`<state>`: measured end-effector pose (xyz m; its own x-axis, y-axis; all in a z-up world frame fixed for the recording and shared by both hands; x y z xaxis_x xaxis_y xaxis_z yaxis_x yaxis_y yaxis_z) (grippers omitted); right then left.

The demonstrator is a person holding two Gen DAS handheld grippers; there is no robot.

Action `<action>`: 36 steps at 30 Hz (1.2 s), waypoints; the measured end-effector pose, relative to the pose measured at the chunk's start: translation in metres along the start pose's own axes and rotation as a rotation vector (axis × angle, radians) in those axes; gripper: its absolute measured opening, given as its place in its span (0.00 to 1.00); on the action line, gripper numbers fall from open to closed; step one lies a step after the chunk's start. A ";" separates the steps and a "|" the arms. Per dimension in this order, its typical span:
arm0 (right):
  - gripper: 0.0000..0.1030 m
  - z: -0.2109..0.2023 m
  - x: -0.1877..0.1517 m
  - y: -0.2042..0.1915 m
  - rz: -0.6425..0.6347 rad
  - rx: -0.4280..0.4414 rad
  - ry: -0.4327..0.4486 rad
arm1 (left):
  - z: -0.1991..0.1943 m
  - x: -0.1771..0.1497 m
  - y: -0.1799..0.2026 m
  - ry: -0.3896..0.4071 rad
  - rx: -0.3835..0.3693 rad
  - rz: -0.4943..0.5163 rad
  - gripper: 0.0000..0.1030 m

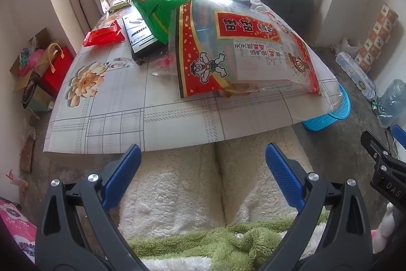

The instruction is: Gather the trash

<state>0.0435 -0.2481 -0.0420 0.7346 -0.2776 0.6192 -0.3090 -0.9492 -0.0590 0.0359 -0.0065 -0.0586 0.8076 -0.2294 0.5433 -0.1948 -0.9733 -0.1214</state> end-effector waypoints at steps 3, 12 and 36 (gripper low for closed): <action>0.94 0.000 -0.001 0.000 -0.001 0.000 0.001 | 0.001 0.001 -0.002 -0.001 -0.003 -0.002 0.92; 0.94 -0.002 -0.001 -0.001 -0.002 -0.002 0.003 | 0.001 0.001 -0.002 -0.002 -0.006 -0.004 0.92; 0.94 -0.005 -0.001 0.002 -0.004 -0.005 0.009 | 0.000 -0.001 -0.001 0.001 -0.010 -0.005 0.92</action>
<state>0.0388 -0.2492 -0.0386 0.7302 -0.2724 0.6266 -0.3088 -0.9496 -0.0530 0.0358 -0.0050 -0.0592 0.8081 -0.2242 0.5448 -0.1961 -0.9744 -0.1101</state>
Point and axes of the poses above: each gripper's, at about its wrist camera, not at the fingertips, and z roughly the way its jaws point, y to its right, x to its top, the point moved 7 cm from there along z, roughly the way its jaws point, and after that the axes turned 10 degrees about z, right-handed, at the moved point
